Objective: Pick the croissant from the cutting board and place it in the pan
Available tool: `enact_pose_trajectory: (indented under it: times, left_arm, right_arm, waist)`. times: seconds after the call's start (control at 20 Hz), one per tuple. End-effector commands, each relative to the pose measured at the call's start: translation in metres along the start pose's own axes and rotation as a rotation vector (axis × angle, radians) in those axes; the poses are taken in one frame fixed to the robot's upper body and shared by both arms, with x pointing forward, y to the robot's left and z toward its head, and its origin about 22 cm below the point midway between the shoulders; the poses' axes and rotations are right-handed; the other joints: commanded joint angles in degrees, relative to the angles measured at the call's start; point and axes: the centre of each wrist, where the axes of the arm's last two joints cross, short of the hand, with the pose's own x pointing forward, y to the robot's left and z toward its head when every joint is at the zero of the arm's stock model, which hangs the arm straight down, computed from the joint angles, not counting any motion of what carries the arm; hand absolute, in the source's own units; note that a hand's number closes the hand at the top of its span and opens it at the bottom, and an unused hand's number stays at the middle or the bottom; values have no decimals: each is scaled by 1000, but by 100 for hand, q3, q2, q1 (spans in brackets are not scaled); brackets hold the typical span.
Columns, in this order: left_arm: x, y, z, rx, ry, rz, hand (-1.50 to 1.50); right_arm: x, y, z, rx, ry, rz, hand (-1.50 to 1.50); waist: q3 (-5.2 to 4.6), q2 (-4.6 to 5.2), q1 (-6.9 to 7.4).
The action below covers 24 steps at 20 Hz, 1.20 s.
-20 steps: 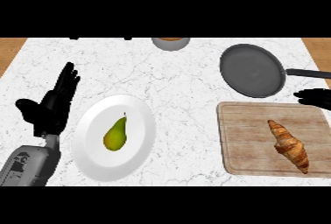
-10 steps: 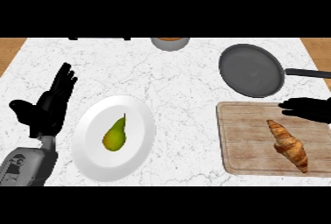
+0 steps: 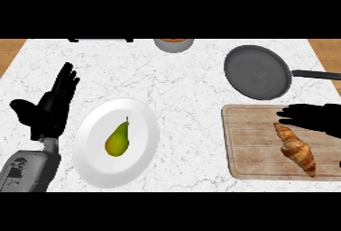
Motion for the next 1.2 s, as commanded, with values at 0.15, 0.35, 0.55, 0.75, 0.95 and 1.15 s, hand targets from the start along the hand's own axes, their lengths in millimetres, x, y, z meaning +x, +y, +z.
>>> enact_pose_trajectory:
  times: [0.15,0.35,0.55,0.75,0.95,1.15]
  left_arm:
    - [16,-5,-4,6,0,10,0]
    - [5,6,7,-9,-29,7,0]
    - [-17,8,7,-9,-2,3,0]
    - [0,6,3,-5,7,-6,0]
    - [1,-4,11,-13,-8,-4,0]
    - [-13,-6,5,-16,-9,5,0]
  right_arm:
    - [-7,20,-18,61,7,1,-150]
    - [-14,-3,-18,77,13,0,-150]
    - [-2,27,-49,88,29,44,-150]
    - [-19,38,-29,132,61,47,-150]
    - [-1,63,-51,177,47,63,-150]
    - [-2,54,-70,183,-11,55,150]
  waist:
    - [2,6,26]
    - [1,11,55]
    - [0,9,22]
    - [2,8,25]
    - [1,-3,2]
    - [1,10,18]
